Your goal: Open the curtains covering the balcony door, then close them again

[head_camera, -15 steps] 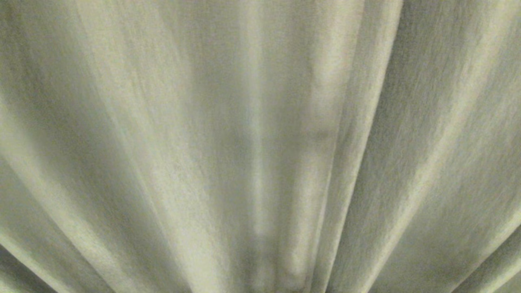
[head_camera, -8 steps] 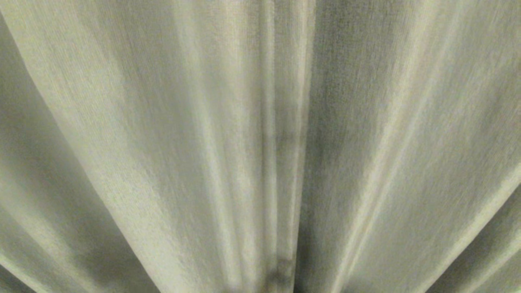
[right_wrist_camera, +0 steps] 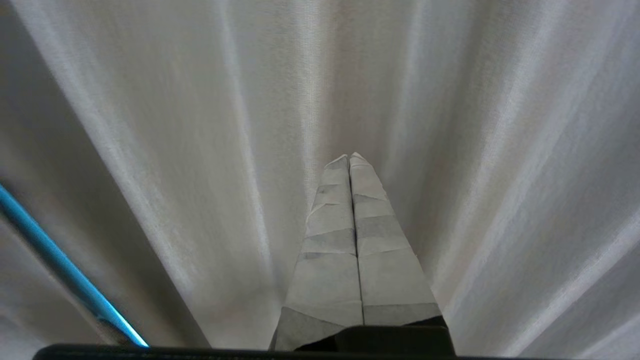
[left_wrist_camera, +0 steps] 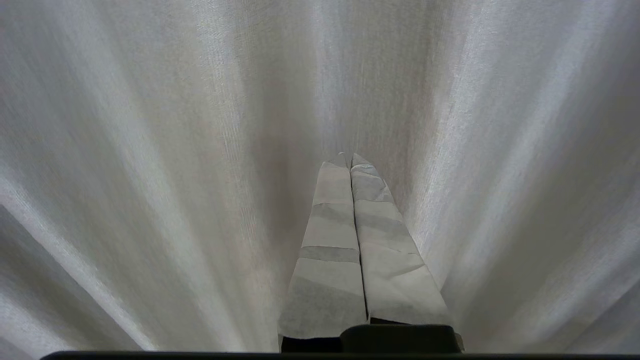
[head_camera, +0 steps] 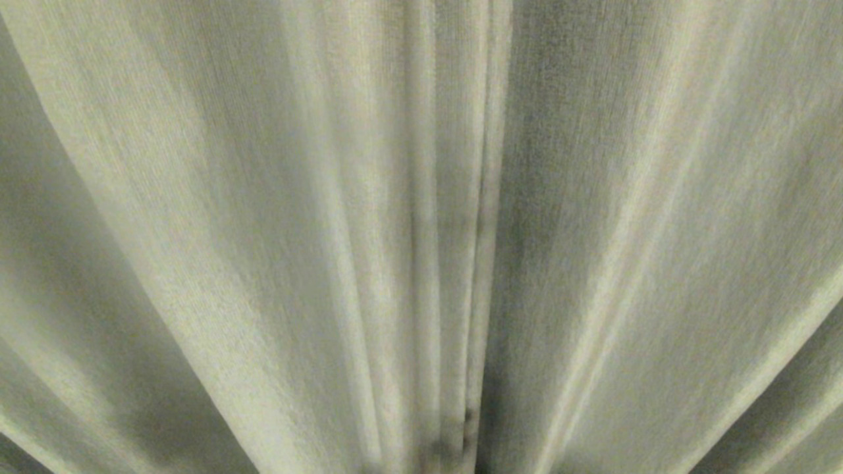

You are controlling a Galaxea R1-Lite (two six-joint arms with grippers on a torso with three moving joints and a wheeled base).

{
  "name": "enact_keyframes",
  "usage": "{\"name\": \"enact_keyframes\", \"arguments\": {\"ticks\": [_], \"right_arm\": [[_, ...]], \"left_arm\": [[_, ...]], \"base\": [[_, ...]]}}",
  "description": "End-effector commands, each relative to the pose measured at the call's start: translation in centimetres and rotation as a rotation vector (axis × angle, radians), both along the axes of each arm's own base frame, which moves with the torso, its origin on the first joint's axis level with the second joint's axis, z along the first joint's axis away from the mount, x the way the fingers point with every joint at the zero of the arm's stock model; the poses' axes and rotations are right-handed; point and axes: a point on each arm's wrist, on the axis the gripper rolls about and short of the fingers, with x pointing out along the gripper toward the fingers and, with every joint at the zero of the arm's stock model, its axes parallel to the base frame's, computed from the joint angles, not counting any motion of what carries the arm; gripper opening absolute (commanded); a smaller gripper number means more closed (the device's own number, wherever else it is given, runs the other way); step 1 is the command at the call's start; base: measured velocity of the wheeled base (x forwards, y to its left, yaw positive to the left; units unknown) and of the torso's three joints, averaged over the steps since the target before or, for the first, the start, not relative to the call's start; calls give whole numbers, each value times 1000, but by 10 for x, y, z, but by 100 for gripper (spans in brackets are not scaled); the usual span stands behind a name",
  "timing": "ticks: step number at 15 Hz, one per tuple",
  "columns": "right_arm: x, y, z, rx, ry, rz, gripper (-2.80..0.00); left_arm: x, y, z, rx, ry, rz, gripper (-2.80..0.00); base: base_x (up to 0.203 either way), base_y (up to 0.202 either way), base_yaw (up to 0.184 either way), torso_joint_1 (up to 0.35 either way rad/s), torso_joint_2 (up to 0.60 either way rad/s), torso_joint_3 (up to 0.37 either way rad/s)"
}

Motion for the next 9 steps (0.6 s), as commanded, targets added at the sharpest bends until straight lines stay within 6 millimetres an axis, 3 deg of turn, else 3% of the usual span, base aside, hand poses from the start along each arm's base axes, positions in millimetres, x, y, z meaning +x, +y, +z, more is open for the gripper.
{"name": "enact_keyframes", "arguments": {"ticks": [1,9], "right_arm": [[0,0,0,0,-1,1,-280],[0,0,0,0,-1,1,-280]], "left_arm": [[0,0,0,0,-1,0,-280],[0,0,0,-2,-1,0,-280]], "base": [[0,0,0,0,0,0],[0,0,0,0,0,0]]}}
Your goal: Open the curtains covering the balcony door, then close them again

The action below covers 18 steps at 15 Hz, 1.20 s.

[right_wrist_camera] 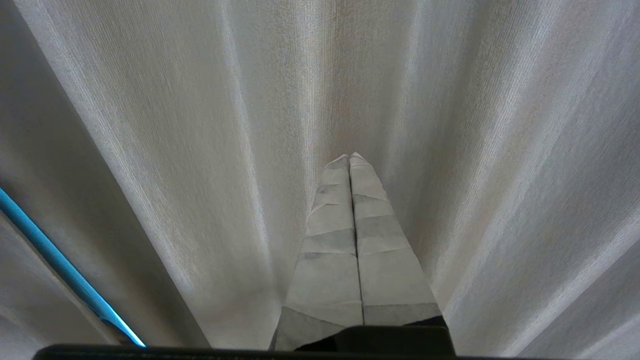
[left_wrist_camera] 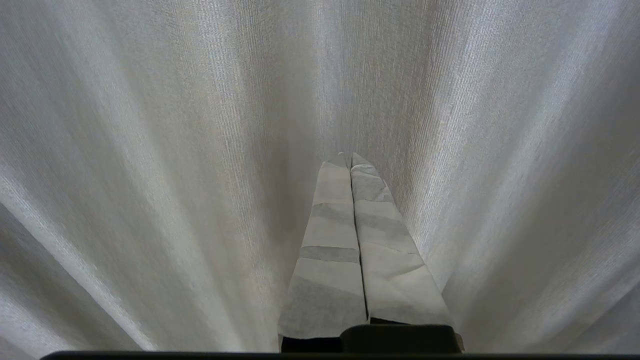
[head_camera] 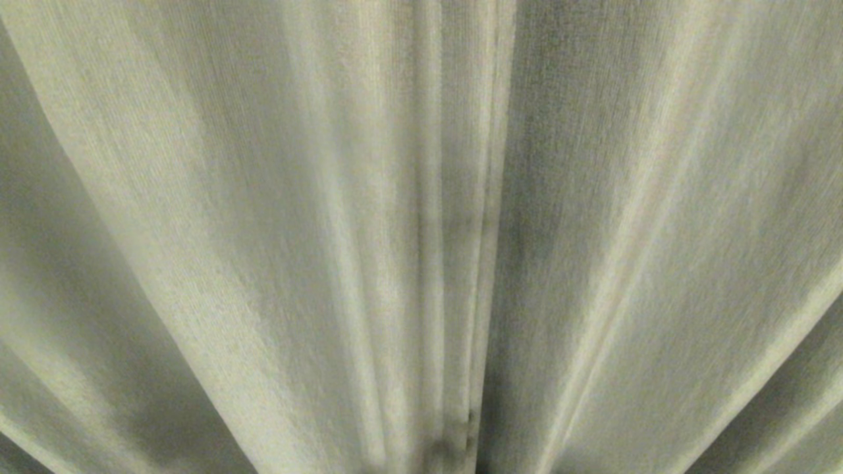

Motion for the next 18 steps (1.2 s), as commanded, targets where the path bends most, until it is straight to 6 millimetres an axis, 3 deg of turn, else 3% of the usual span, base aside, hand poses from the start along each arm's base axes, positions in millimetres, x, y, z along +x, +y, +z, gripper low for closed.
{"name": "enact_keyframes", "arguments": {"ticks": [1,18], "right_arm": [[0,0,0,0,0,0,-280],[0,0,0,0,0,0,-280]], "left_arm": [[0,0,0,0,-1,0,-280],[0,0,0,0,-1,0,-280]], "base": [[0,0,0,0,0,0],[0,0,0,0,0,0]]}}
